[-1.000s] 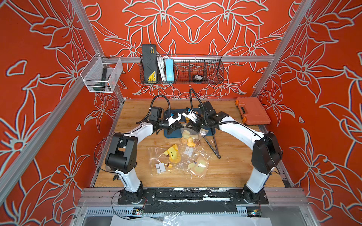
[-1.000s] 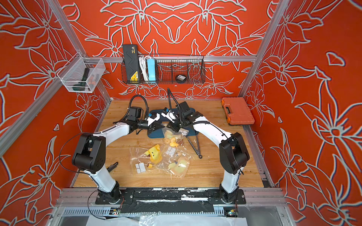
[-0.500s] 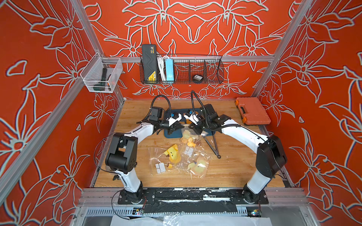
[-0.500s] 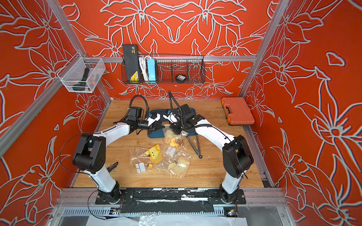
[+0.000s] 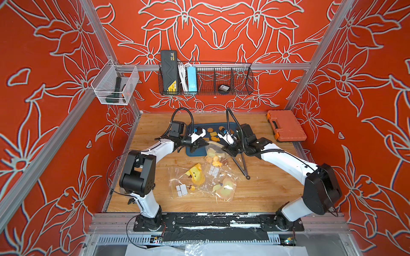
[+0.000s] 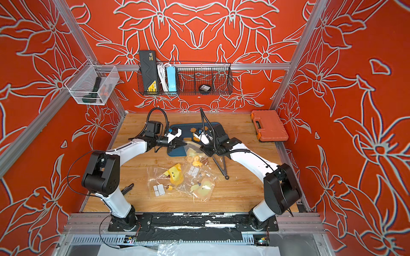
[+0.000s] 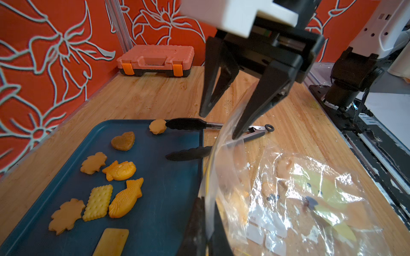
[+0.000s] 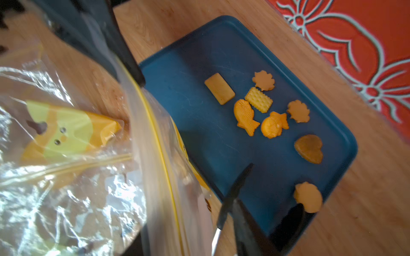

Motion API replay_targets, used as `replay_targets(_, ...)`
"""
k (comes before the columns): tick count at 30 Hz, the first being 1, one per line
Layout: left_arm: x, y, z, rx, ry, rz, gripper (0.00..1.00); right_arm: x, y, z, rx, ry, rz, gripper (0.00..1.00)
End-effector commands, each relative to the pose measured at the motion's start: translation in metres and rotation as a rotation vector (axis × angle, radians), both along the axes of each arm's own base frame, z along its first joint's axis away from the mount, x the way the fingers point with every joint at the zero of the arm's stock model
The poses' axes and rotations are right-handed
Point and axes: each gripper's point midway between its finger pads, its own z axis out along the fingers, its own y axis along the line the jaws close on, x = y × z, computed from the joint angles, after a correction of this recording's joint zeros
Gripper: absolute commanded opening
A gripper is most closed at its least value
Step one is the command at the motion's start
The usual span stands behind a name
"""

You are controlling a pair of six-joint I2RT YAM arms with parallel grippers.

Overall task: Put the cookies into a resealable bag to prevent moisture
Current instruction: Close the ziploc bag at the center of the board.

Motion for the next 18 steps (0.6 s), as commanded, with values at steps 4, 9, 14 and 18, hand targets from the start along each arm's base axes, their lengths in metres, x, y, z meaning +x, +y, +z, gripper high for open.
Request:
replay_targets(4, -0.003, -0.001, 0.014, -0.015, -0.042, -0.023, 0.0, 0.003, -0.021, 0.006, -0.013, -0.041, -0.075, 0.47)
replay_targets(9, -0.003, -0.001, 0.015, -0.017, -0.041, -0.02, 0.0, -0.002, -0.034, 0.002, -0.06, -0.046, -0.097, 0.57)
replay_targets(14, -0.005, -0.002, 0.02, -0.032, -0.041, -0.011, 0.32, -0.011, -0.037, 0.005, -0.052, -0.028, -0.091, 0.44)
replay_targets(18, -0.009, -0.003, 0.022, -0.026, -0.041, -0.011, 0.36, -0.017, -0.039, 0.002, -0.052, -0.011, -0.087, 0.42)
